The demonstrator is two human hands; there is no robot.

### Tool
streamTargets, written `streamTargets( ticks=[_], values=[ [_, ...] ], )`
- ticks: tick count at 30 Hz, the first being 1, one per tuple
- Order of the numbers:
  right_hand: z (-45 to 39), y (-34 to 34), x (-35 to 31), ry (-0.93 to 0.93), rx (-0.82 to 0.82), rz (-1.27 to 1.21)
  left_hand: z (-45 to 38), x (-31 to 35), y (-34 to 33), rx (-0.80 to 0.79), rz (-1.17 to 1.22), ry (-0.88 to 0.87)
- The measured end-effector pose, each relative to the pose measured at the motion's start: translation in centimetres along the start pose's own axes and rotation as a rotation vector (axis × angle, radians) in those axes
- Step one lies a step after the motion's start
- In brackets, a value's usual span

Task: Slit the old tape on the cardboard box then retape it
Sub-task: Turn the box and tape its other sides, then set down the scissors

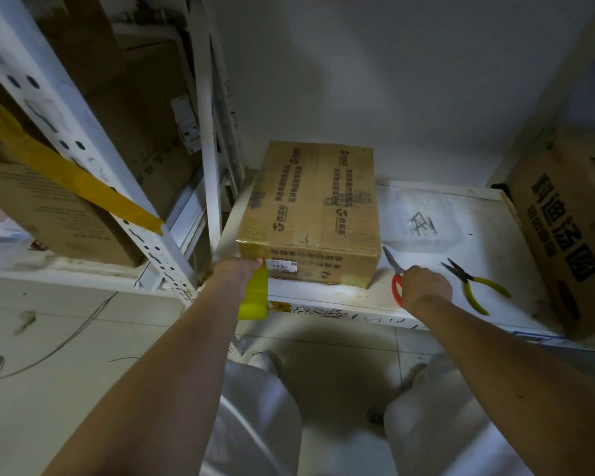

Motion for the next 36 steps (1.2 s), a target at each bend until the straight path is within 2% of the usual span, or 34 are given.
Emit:
streamTargets(
  ticks=[3, 6, 8, 11, 13, 16, 18, 20, 23, 25, 27, 29, 32, 36],
  values=[
    [-0.1, 0.4, 0.5, -0.030, -0.014, -0.054, 0.2, 0.0, 0.0, -0.024, 0.000, -0.020],
    [-0.1, 1.4, 1.4, -0.118, 0.021, -0.327, 0.2, -0.1, 0.1, -0.033, -0.004, -0.030],
    [0.2, 2.7, 2.0, -0.203, 0.138, -0.521, 0.3, -0.2, 0.1, -0.055, 0.001, -0.029],
    [0.9, 5.3, 1.9, -0.245, 0.332, -0.605, 0.6, -0.5, 0.0, -0.096, 0.008, -0.010],
    [1.6, 7.4, 0.7, -0.161, 0.477, -0.677, 0.7, -1.0, 0.4, -0.093, 0.005, 0.028],
    [2.4, 10.3, -2.4, 0.100, 0.634, -0.843, 1.4, -1.2, 0.4, -0.131, -0.029, 0.040],
    [2.8, 11.3, -5.8, 0.334, 0.537, -1.006, 1.8, -1.1, 0.5, -0.154, -0.047, 0.033],
    [3.5, 11.2, -9.9, 0.566, 0.236, -1.098, 2.0, -1.0, 0.6, -0.184, -0.077, 0.036],
    [4.9, 9.8, -14.4, 0.750, -0.190, -0.906, 2.2, -1.0, 0.9, -0.220, -0.125, 0.048],
    [4.9, 8.0, -15.4, 0.758, -0.360, -0.795, 2.0, -1.1, 1.1, -0.238, -0.146, 0.048],
    [4.3, 5.9, -15.3, 0.651, -0.522, -0.812, 1.9, -1.2, 1.4, -0.258, -0.151, 0.046],
    [3.8, 4.4, -14.4, 0.547, -0.614, -0.787, 2.0, -1.3, 1.5, -0.277, -0.161, 0.051],
    [3.1, 3.0, -14.1, 0.481, -0.679, -0.761, 2.1, -1.4, 1.9, -0.287, -0.167, 0.051],
    [2.7, 2.8, -16.0, 0.502, -0.693, -0.779, 2.0, -1.5, 2.1, -0.288, -0.165, 0.038]
  ],
)
Point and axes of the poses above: each hand's wrist, its own z-axis away from the middle knuckle, its own y-axis out of the back of the hand, x = y × z, the point moved 7 cm from there along -z, towards the middle knuckle, and after that the axes turned 15 degrees about y, right-handed, at the moved point
